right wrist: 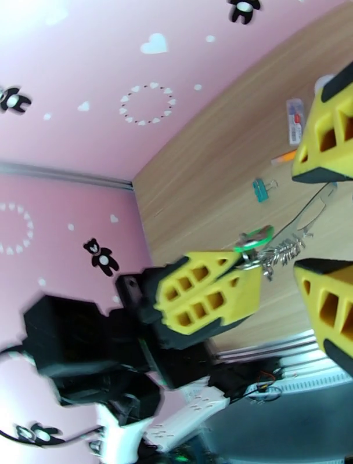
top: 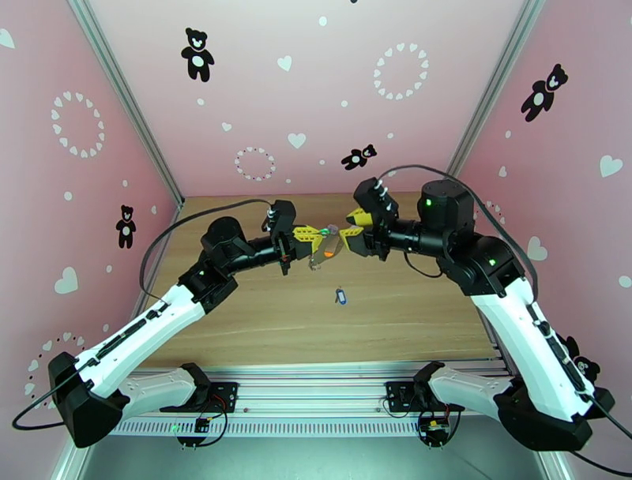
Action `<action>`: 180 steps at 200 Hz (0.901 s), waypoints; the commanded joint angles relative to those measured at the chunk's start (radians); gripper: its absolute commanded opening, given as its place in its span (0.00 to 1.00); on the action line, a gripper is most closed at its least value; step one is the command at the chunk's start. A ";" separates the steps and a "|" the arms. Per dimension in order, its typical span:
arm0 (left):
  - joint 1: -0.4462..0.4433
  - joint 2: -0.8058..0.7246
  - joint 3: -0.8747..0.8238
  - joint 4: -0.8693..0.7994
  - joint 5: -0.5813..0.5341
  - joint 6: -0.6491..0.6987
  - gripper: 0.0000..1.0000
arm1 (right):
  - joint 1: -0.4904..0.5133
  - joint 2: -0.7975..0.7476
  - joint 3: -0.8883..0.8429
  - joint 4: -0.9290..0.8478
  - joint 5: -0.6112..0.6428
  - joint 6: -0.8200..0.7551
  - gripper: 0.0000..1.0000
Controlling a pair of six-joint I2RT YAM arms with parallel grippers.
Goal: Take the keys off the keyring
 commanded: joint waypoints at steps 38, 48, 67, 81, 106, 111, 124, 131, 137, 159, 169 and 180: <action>-0.016 -0.005 -0.028 0.009 -0.161 0.168 0.00 | 0.013 0.120 0.145 -0.050 0.107 0.549 0.51; -0.017 0.000 -0.030 0.014 -0.160 0.175 0.00 | 0.020 0.131 0.160 -0.057 0.115 0.575 0.51; -0.021 0.008 -0.033 0.014 -0.173 0.180 0.00 | 0.049 0.159 0.182 -0.084 0.137 0.591 0.50; -0.025 0.007 -0.040 0.014 -0.188 0.188 0.00 | 0.071 0.182 0.201 -0.115 0.155 0.594 0.50; -0.027 0.005 -0.048 0.012 -0.197 0.199 0.00 | 0.099 0.209 0.221 -0.129 0.164 0.599 0.47; -0.027 0.006 -0.047 0.009 -0.199 0.200 0.00 | 0.104 0.215 0.226 -0.136 0.167 0.596 0.47; -0.028 0.006 -0.048 0.005 -0.201 0.204 0.00 | 0.111 0.231 0.242 -0.172 0.184 0.584 0.47; -0.028 0.005 -0.049 0.005 -0.202 0.205 0.00 | 0.111 0.236 0.243 -0.188 0.196 0.578 0.47; -0.029 0.003 -0.051 0.007 -0.203 0.205 0.00 | 0.112 0.235 0.238 -0.194 0.209 0.574 0.47; -0.030 0.006 -0.053 0.011 -0.214 0.210 0.00 | 0.122 0.237 0.233 -0.188 0.213 0.576 0.43; -0.030 0.008 -0.053 0.010 -0.214 0.211 0.00 | 0.131 0.243 0.238 -0.189 0.211 0.574 0.43; -0.030 0.010 -0.052 0.010 -0.219 0.214 0.00 | 0.139 0.249 0.244 -0.196 0.210 0.574 0.42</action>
